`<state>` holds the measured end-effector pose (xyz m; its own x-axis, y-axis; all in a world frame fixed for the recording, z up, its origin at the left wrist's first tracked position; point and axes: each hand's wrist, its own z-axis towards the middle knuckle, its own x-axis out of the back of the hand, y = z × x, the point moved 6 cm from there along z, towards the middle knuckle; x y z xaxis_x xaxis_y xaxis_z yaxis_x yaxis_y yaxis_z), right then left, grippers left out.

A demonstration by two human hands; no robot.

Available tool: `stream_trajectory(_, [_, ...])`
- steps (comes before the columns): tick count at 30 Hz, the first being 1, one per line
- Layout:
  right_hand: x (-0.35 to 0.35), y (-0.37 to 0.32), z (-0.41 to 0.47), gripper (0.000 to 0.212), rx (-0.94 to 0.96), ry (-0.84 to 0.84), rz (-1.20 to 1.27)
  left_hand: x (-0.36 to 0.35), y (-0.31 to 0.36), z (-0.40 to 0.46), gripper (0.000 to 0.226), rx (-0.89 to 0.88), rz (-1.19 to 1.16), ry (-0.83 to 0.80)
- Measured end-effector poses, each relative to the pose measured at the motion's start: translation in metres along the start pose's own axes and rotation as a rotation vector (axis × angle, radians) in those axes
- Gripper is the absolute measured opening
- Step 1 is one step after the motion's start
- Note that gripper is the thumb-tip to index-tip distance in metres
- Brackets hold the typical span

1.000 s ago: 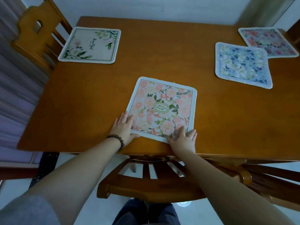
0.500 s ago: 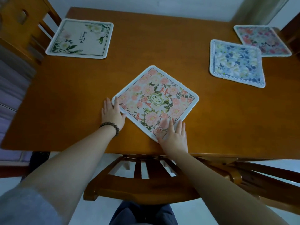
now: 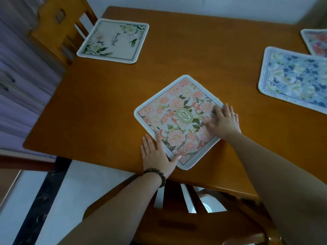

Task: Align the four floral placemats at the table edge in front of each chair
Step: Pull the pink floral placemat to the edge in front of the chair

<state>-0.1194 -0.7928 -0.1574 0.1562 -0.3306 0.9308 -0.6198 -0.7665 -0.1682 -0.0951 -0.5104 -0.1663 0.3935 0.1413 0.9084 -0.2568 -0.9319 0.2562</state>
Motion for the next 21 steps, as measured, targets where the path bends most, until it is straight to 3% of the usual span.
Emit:
stream_trajectory(7, [0.003,0.001,-0.022,0.082,-0.041,0.061,0.015,0.026,-0.017,0.045,0.111,-0.185,0.035,-0.064])
stream_trajectory(10, [-0.004,-0.005,-0.047,0.083,-0.087,0.051,0.016,0.043,-0.028,0.073,0.097,-0.263,0.034,-0.092])
stream_trajectory(16, [-0.039,-0.025,-0.118,0.089,-0.348,0.038,0.096,0.055,-0.029,0.111,0.091,-0.356,0.151,-0.161])
stream_trajectory(21, [-0.037,-0.022,-0.139,0.086,-0.329,0.038,0.160,0.058,-0.027,0.106,0.089,-0.377,0.080,-0.110])
